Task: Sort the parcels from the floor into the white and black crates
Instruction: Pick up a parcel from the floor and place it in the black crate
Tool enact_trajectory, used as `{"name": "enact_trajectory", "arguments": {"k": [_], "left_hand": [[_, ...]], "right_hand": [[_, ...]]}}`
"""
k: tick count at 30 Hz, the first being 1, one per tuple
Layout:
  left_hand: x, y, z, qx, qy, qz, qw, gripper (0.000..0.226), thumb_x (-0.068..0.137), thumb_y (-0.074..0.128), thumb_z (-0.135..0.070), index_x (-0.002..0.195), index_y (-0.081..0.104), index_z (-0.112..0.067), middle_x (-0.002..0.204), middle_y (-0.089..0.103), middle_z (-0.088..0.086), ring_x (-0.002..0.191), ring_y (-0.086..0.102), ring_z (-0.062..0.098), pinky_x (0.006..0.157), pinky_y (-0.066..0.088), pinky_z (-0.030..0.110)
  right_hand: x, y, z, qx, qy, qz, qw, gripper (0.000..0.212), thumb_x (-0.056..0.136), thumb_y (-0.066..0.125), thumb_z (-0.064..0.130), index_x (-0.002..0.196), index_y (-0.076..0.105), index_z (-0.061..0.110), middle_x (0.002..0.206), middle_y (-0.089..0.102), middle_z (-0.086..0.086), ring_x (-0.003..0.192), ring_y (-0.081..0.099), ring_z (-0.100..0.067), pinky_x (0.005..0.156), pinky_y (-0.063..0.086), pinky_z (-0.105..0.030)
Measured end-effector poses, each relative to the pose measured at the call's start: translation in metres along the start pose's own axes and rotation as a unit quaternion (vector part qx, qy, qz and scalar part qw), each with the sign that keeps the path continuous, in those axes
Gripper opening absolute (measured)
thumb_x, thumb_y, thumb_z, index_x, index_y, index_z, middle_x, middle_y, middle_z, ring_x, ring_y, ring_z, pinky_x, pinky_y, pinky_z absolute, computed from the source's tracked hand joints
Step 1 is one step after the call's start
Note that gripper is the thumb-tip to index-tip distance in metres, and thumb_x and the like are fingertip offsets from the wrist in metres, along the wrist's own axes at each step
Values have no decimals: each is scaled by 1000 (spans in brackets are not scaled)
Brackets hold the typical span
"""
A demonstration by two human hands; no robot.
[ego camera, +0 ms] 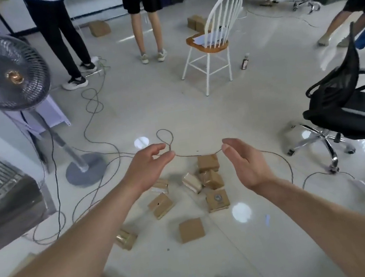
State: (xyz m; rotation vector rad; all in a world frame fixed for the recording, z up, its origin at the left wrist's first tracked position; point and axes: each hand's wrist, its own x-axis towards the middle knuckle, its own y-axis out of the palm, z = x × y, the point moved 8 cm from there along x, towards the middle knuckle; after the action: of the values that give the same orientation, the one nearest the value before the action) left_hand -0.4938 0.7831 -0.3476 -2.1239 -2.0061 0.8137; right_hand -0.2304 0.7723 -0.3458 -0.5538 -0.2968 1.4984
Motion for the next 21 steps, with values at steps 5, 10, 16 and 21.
{"name": "enact_trajectory", "arguments": {"k": [5,10,16,21], "left_hand": [[-6,-29,19,-24,-42,-58,997,69,70,66,-67,132,61,-37,140,56,-6,128,52,10,110,39,35],[-4,-46,31,-29,-66,-117,990,43,91,68,-47,131,63,-32,135,57,-6,127,51,9,105,38,32],[-3,-44,45,-31,-102,-163,981,48,90,68,-47,133,63,-27,136,58,0,126,54,18,111,40,39],[4,-33,73,-54,-139,-163,975,48,88,70,-48,131,64,-28,132,60,-3,121,56,16,107,41,35]], "right_hand": [[33,26,14,-10,-21,55,998,40,103,51,48,137,60,28,111,68,0,96,62,-9,87,44,-26],[62,45,20,-9,-37,110,993,41,101,51,54,134,61,32,115,64,7,110,56,-11,97,44,-33],[85,62,15,-24,-40,150,988,41,100,49,57,135,60,38,124,64,5,116,57,-13,110,42,-38],[96,82,-4,-28,-25,171,985,43,101,51,54,137,61,32,119,65,3,113,58,-13,106,45,-36]]}}
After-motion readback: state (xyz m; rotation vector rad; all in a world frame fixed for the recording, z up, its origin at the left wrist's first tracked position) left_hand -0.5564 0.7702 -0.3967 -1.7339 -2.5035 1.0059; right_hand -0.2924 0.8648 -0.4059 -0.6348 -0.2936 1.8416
